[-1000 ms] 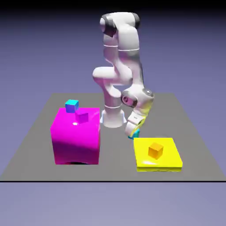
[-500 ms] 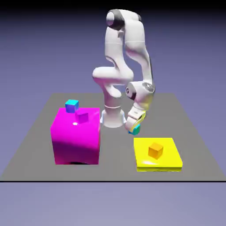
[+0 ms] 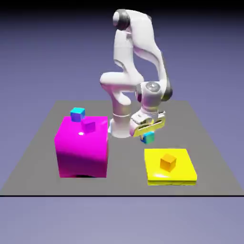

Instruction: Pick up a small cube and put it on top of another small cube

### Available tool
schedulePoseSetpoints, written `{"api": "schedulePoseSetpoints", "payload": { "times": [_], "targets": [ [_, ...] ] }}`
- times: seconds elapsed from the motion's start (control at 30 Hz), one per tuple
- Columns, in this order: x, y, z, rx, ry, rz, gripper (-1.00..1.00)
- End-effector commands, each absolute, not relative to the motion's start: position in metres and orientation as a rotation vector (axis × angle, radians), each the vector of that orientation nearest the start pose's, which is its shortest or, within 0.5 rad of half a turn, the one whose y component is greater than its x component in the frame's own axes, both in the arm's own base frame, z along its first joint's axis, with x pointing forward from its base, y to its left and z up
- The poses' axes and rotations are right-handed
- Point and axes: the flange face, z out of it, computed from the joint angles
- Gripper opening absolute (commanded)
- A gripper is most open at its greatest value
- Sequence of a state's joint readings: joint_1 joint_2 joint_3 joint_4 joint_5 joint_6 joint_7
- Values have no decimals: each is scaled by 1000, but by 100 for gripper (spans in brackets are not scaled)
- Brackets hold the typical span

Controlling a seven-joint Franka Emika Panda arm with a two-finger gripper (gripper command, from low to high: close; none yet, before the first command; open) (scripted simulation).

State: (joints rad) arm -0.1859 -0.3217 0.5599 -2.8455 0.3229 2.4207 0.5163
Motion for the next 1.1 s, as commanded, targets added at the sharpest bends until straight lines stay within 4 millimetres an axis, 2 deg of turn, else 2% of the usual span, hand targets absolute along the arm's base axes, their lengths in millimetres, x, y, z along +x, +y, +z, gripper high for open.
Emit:
{"api": "schedulePoseSetpoints", "payload": {
  "times": [0.0, 0.1, 0.23, 0.33, 0.43, 0.5, 0.57, 0.67, 0.73, 0.77, 0.8, 0.93, 0.97, 1.0, 1.03, 1.07],
  "targets": [
    [334, 98, 272, -3055, 787, 197, -100],
    [360, 65, 298, -2931, 1091, 196, -100],
    [386, 10, 334, -2721, 1473, 196, -100],
    [396, -38, 362, -2531, 1741, 198, -100],
    [398, -90, 389, -2315, 1991, 203, -100],
    [384, -131, 409, -2139, 2176, 215, -100],
    [358, -172, 428, -1939, 2357, 233, -100],
    [307, -226, 455, -1603, 2598, 267, -100],
    [266, -255, 472, -1362, 2730, 293, -100],
    [257, -251, 470, -1356, 2744, 299, -100],
    [257, -251, 470, -1356, 2744, 299, -100],
    [256, -242, 408, -1356, 2744, 299, -100],
    [256, -241, 401, -1356, 2744, 299, -100],
    [256, -241, 401, -1356, 2744, 299, 100],
    [256, -241, 401, -1356, 2744, 299, 100],
    [257, -244, 417, -1357, 2744, 300, 100]
  ]
}}
